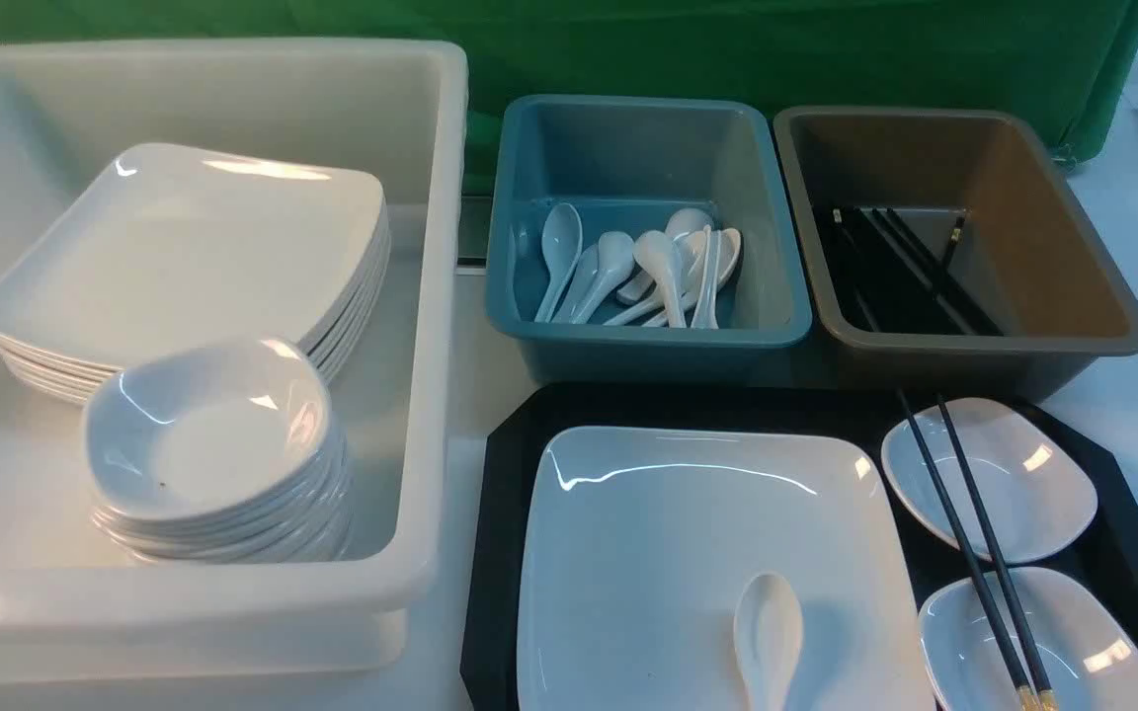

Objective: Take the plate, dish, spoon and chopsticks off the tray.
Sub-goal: Use the left arm to grab a soup spoon from the plate

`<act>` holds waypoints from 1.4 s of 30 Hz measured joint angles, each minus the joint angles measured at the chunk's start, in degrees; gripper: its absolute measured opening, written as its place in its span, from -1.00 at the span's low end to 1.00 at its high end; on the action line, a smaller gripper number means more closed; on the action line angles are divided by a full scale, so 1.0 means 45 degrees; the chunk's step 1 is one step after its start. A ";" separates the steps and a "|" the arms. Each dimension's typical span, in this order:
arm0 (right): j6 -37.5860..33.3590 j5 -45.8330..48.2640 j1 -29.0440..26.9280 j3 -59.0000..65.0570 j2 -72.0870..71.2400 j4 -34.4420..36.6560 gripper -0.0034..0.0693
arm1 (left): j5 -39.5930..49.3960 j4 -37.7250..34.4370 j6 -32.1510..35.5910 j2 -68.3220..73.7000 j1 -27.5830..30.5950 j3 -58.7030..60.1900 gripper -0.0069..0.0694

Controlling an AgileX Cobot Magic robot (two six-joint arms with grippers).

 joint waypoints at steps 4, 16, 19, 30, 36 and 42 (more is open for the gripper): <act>0.0000 0.0000 0.0000 0.0000 0.0000 0.0000 -0.25 | 0.0000 0.0000 0.0000 0.0000 0.0000 0.0000 -0.77; 0.0000 0.0000 0.0000 0.0000 0.0000 0.0000 -0.25 | 0.0000 0.0129 0.0093 0.0000 0.0000 0.0000 -0.77; 0.0000 -0.0002 0.0000 0.0000 0.0000 0.0000 -0.25 | -0.0522 0.0024 -0.0141 0.0000 0.0000 0.0000 -0.77; 0.0000 -0.0002 0.0000 0.0000 0.0000 0.0000 -0.25 | -0.6929 -0.5010 -0.3314 0.0000 0.0000 0.0000 -0.77; 0.0000 -0.0192 0.0000 0.0000 0.0000 0.0000 -0.25 | -1.0332 -0.5071 -0.3931 0.0000 0.0000 0.0000 -0.77; 0.0143 -0.0374 0.0000 0.0000 0.0000 0.0161 -0.25 | -1.1540 -0.4616 -0.4154 -0.0023 0.0000 -0.1052 -0.77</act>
